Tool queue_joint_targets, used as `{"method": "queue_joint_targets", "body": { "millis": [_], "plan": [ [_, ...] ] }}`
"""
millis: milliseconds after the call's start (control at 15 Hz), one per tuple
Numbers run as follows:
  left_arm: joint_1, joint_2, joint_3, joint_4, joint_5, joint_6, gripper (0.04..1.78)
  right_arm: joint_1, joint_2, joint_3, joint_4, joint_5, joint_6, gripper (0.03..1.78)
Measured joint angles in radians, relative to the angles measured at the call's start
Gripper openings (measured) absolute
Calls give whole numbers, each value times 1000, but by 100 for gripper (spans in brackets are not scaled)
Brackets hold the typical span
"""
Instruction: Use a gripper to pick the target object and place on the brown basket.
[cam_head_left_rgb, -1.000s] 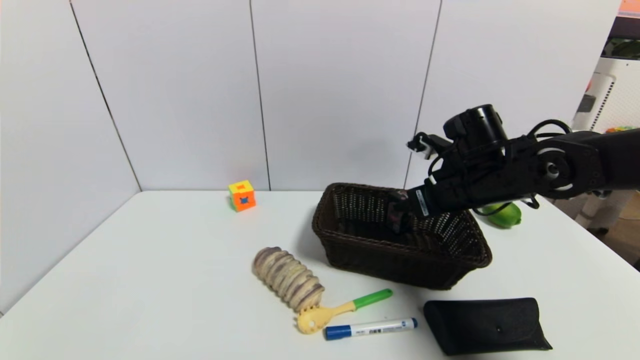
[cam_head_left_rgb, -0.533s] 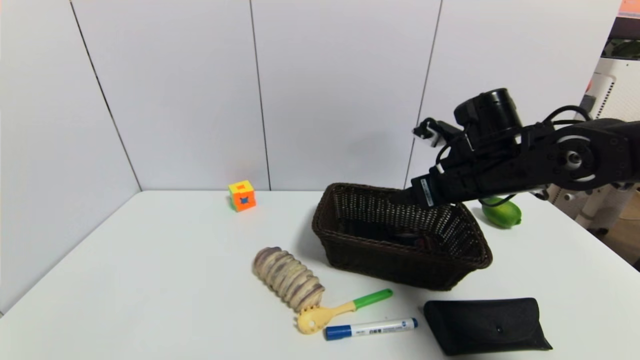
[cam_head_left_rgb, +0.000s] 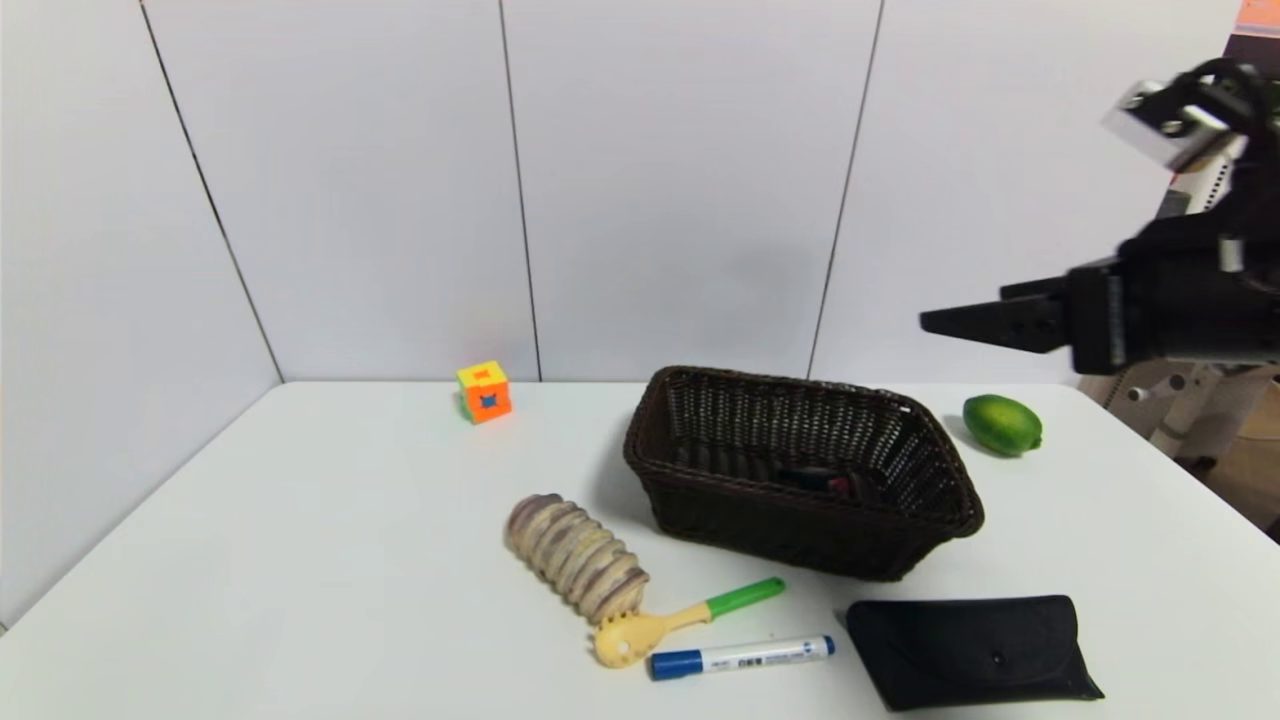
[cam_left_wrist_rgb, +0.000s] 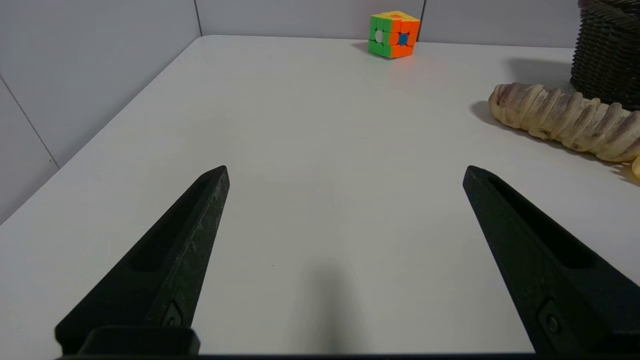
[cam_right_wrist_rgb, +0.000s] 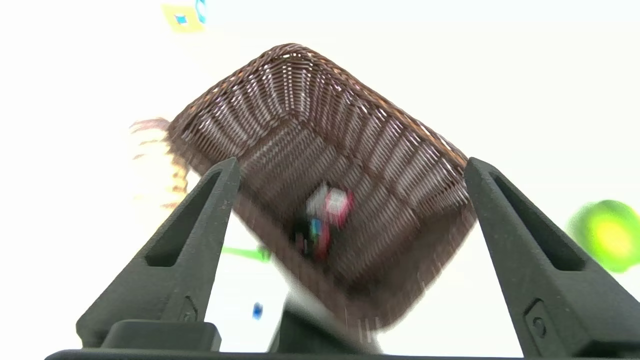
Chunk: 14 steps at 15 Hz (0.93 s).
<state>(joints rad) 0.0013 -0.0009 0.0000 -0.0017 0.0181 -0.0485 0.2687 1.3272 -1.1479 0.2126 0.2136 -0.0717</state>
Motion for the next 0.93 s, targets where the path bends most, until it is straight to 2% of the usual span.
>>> {"method": "queue_joint_targets", "body": {
  "millis": [200, 400, 467, 600, 800, 933],
  "plan": [
    [0, 0, 0, 0, 0, 0, 169, -101, -247, 224, -1, 45, -49, 162],
    [0, 0, 0, 0, 0, 0, 169, -236, -498, 471, -6, 44, -111, 165],
    [0, 0, 0, 0, 0, 0, 169, -274, -572, 558, -15, 29, -126, 166],
    [0, 0, 0, 0, 0, 0, 169, -318, -702, 744, -82, -29, -139, 167],
    [0, 0, 0, 0, 0, 0, 169, -307, -874, 1014, -227, -140, -113, 168],
    [0, 0, 0, 0, 0, 0, 169, -284, -995, 1102, -261, -192, -89, 169]
  ]
}}
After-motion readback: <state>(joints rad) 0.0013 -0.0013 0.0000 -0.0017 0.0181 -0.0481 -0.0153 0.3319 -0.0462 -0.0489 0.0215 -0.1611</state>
